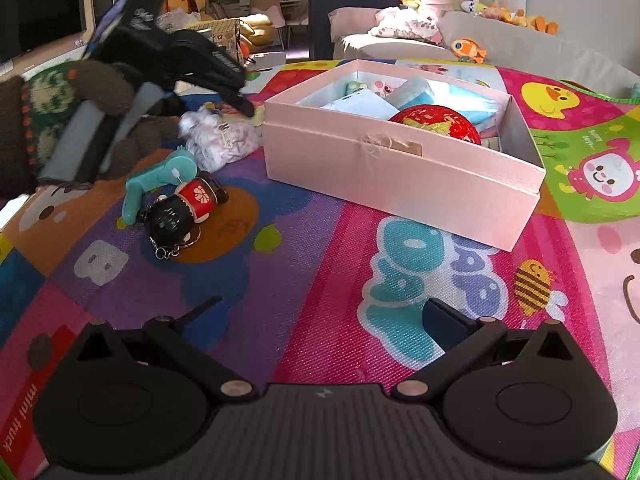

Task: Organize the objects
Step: 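Grasp the Hello Kitty keychain with the left tool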

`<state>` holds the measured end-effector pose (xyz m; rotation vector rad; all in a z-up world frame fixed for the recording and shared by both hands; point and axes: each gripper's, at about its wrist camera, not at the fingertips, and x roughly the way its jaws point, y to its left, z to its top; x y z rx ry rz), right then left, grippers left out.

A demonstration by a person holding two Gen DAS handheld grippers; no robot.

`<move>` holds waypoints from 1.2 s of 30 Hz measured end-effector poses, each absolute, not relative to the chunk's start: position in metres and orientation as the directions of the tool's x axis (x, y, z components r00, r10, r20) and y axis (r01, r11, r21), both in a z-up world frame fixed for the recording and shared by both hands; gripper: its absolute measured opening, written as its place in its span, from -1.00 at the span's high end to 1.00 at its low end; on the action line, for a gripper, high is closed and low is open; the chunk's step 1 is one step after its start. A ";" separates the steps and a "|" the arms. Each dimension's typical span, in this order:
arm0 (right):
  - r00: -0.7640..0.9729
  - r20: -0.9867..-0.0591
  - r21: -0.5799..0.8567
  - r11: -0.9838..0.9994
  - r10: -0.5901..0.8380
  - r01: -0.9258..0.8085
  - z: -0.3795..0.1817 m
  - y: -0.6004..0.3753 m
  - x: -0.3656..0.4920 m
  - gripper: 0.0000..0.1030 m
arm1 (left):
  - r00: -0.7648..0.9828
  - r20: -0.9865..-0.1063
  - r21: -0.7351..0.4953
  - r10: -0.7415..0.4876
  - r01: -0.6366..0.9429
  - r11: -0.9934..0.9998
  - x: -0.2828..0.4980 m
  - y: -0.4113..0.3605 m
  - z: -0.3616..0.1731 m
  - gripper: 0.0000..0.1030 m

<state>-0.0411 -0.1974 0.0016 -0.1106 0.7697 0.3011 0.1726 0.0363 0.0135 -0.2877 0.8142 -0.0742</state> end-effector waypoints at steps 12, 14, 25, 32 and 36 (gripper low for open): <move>0.679 -0.698 0.011 0.952 0.227 -0.307 0.003 -0.197 -0.041 -1.00 | 0.708 -0.688 -0.220 -0.160 0.007 0.976 0.161 0.036 0.012 0.10; 0.679 -0.698 0.011 0.952 0.227 -0.306 0.003 -0.197 -0.041 -1.00 | 0.707 -0.685 -0.202 -0.174 0.045 0.978 0.140 0.047 0.012 0.11; 0.680 -0.698 0.009 0.952 0.225 -0.305 0.002 -0.197 -0.040 -1.00 | 0.694 -0.669 -0.202 -0.265 0.173 0.964 0.015 0.111 0.014 0.11; 0.680 -0.699 0.005 0.953 0.219 -0.302 0.002 -0.196 -0.040 -1.00 | 0.688 -0.627 -0.256 -0.365 0.261 0.931 -0.028 0.102 0.008 0.11; 0.684 -0.702 0.000 0.961 0.198 -0.278 0.002 -0.192 -0.042 -1.00 | 0.680 -0.624 -0.255 -0.386 0.289 0.923 -0.039 0.100 0.007 0.10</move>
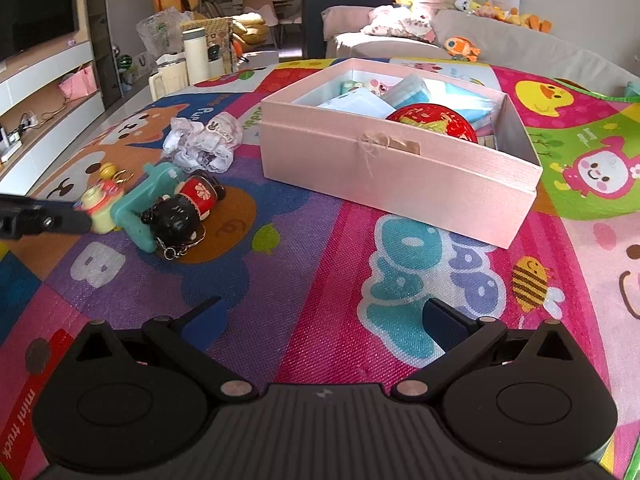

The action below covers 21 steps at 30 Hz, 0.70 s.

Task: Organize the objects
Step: 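Grasp the Hello Kitty keychain with the left tool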

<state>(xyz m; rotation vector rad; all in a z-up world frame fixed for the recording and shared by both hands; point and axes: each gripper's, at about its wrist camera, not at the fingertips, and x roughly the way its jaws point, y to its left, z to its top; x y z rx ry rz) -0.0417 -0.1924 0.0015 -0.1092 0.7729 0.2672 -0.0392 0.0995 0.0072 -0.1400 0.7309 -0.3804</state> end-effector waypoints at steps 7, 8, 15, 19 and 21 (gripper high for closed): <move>0.694 -0.700 -0.004 0.971 0.169 -0.241 0.001 -0.190 -0.044 -1.00 | 0.709 -0.632 -0.127 -0.313 0.303 0.944 -0.057 0.093 0.007 0.17; 0.694 -0.700 -0.003 0.971 0.169 -0.240 0.000 -0.190 -0.044 -1.00 | 0.710 -0.631 -0.136 -0.312 0.295 0.946 -0.056 0.094 0.007 0.17; 0.696 -0.697 0.003 0.971 0.174 -0.240 0.000 -0.191 -0.044 -1.00 | 0.720 -0.634 -0.144 -0.281 0.247 0.958 -0.046 0.087 0.015 0.17; 0.696 -0.696 0.004 0.971 0.175 -0.240 0.000 -0.191 -0.044 -1.00 | 0.716 -0.640 -0.147 -0.278 0.241 0.959 -0.041 0.082 0.020 0.17; 0.696 -0.696 0.006 0.971 0.177 -0.241 0.000 -0.191 -0.044 -1.00 | 0.713 -0.645 -0.146 -0.276 0.240 0.960 -0.039 0.080 0.022 0.17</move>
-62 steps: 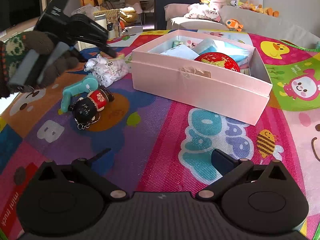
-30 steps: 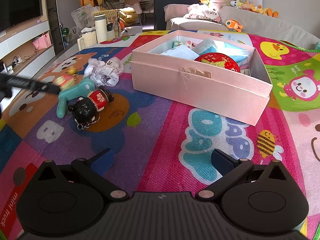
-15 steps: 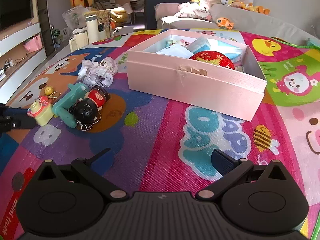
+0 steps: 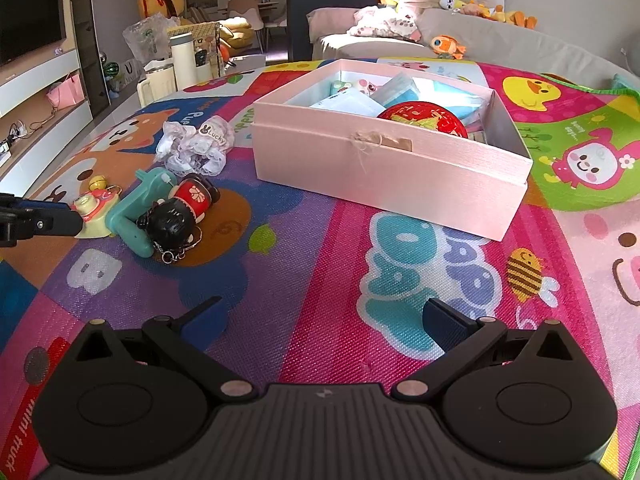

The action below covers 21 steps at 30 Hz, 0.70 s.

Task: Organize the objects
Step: 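Grasp the Hello Kitty keychain with the left tool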

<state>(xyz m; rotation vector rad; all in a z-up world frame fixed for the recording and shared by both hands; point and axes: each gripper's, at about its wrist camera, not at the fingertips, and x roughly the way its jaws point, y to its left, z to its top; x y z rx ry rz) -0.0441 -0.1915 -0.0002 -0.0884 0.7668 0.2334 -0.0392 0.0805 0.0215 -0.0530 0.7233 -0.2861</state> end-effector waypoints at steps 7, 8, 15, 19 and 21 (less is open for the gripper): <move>0.696 -0.696 0.006 0.970 0.177 -0.241 0.000 -0.191 -0.044 -1.00 | 0.698 -0.662 -0.034 -0.273 0.336 0.941 -0.047 0.068 0.020 0.17; 0.696 -0.696 0.006 0.970 0.177 -0.241 0.000 -0.192 -0.044 -1.00 | 0.691 -0.667 -0.023 -0.278 0.353 0.935 -0.050 0.066 0.019 0.17; 0.696 -0.696 0.007 0.970 0.178 -0.241 0.000 -0.191 -0.044 -1.00 | 0.666 -0.689 0.027 -0.286 0.418 0.908 -0.062 0.044 0.010 0.16; 0.696 -0.695 0.009 0.970 0.180 -0.242 0.000 -0.192 -0.044 -1.00 | 0.647 -0.691 0.017 -0.323 0.462 0.887 -0.064 0.030 0.009 -0.12; 0.696 -0.695 0.010 0.970 0.183 -0.244 0.000 -0.192 -0.044 -1.00 | 0.642 -0.686 0.015 -0.341 0.481 0.876 -0.065 0.027 0.009 -0.12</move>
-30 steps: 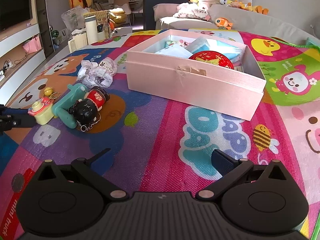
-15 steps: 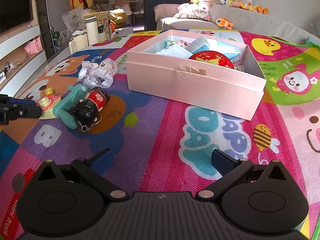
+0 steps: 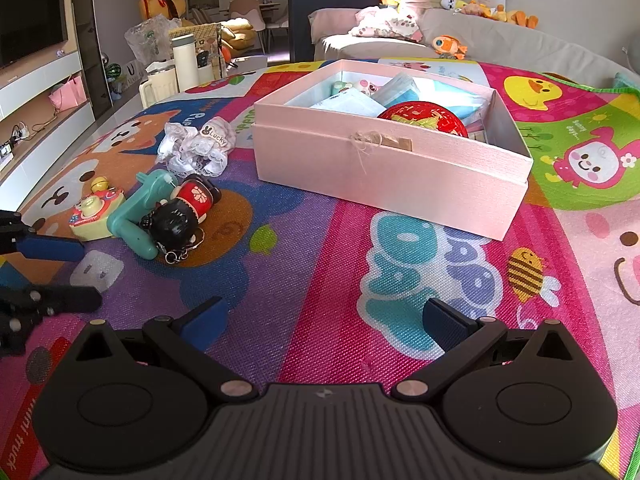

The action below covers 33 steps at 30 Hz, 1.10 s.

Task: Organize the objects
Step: 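Grasp the Hello Kitty keychain with the left tool, then lift the Hello Kitty keychain with the left tool while the right tool grasps the doll keychain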

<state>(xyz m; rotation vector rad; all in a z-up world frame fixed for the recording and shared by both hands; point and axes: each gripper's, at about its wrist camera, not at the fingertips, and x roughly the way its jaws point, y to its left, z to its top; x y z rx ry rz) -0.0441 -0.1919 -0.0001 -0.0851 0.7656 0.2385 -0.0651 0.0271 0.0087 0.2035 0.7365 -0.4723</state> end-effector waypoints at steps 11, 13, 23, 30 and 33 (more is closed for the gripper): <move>0.696 -0.695 0.011 0.970 0.182 -0.244 0.000 -0.192 -0.045 -1.00 | 0.740 -0.622 0.151 -0.258 0.436 0.887 -0.036 0.061 0.028 -0.06; 0.696 -0.695 0.011 0.970 0.182 -0.243 0.000 -0.192 -0.045 -1.00 | 0.727 -0.622 0.151 -0.290 0.475 0.867 -0.024 0.061 0.025 -0.10; 0.727 -0.650 -0.004 0.955 0.222 -0.296 0.011 -0.185 -0.054 -1.00 | 0.653 -0.688 0.064 -0.316 0.488 0.870 -0.003 0.057 0.012 -0.05; 0.712 -0.600 0.043 0.904 0.364 -0.425 0.040 -0.139 -0.045 -0.55 | 0.674 -0.672 0.004 -0.307 0.418 0.908 -0.011 0.067 0.018 0.47; 0.673 -0.625 0.125 0.902 0.396 -0.414 0.037 -0.124 -0.014 -0.41 | 0.681 -0.670 0.013 -0.297 0.411 0.912 -0.021 0.069 0.020 0.47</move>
